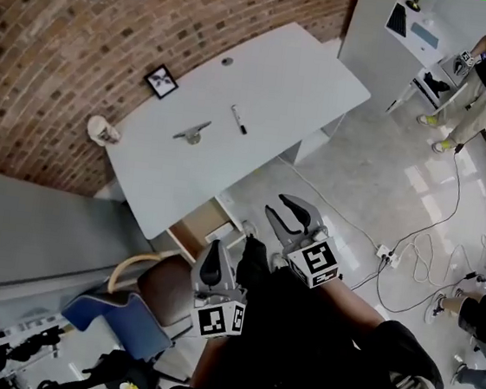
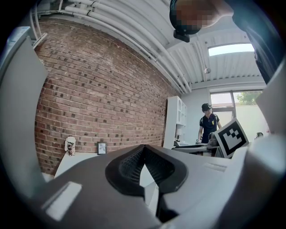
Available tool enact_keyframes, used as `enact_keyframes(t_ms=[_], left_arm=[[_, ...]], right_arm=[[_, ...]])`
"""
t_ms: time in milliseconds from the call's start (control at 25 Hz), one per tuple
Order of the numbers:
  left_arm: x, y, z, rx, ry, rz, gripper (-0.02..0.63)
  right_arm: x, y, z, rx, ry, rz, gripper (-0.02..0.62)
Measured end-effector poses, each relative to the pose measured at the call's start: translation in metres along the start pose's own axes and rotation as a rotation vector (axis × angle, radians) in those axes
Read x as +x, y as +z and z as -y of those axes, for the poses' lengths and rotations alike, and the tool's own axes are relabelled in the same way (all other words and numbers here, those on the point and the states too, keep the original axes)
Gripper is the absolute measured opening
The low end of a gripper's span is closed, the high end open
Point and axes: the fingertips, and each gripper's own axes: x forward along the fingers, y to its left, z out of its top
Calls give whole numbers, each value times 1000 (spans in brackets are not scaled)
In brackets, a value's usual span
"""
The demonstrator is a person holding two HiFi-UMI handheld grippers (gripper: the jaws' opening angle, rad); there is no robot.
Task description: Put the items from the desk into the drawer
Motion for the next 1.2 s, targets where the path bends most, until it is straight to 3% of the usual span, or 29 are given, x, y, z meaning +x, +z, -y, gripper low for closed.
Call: enact_keyframes(t_ms=[600, 1200], left_arm=[[111, -1, -64, -40, -10, -38, 14], [198, -17, -128, -88, -8, -109, 14]], right_arm=[[133, -14, 51, 12, -20, -101, 141], [270, -95, 127, 65, -96, -326, 141]])
